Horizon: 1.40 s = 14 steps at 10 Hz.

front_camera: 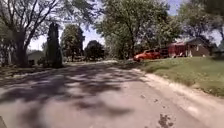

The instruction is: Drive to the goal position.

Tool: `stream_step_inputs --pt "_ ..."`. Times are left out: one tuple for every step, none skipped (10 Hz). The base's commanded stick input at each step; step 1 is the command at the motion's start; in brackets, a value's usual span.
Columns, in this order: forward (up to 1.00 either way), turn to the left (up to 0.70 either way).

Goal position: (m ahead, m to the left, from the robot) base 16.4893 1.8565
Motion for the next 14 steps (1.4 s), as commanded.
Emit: stream_step_inputs --pt "0.5 0.0" --pt "0.5 0.0" --pt "0.5 0.0" --pt "0.5 0.0" --pt "0.5 0.0" --pt "0.5 0.0" --pt "0.5 0.0" --pt "0.5 0.0" --pt "0.5 0.0" --pt "0.5 0.0" --pt "0.5 0.0" --pt "0.5 0.0" --pt "0.5 0.0" --pt "0.5 0.0"
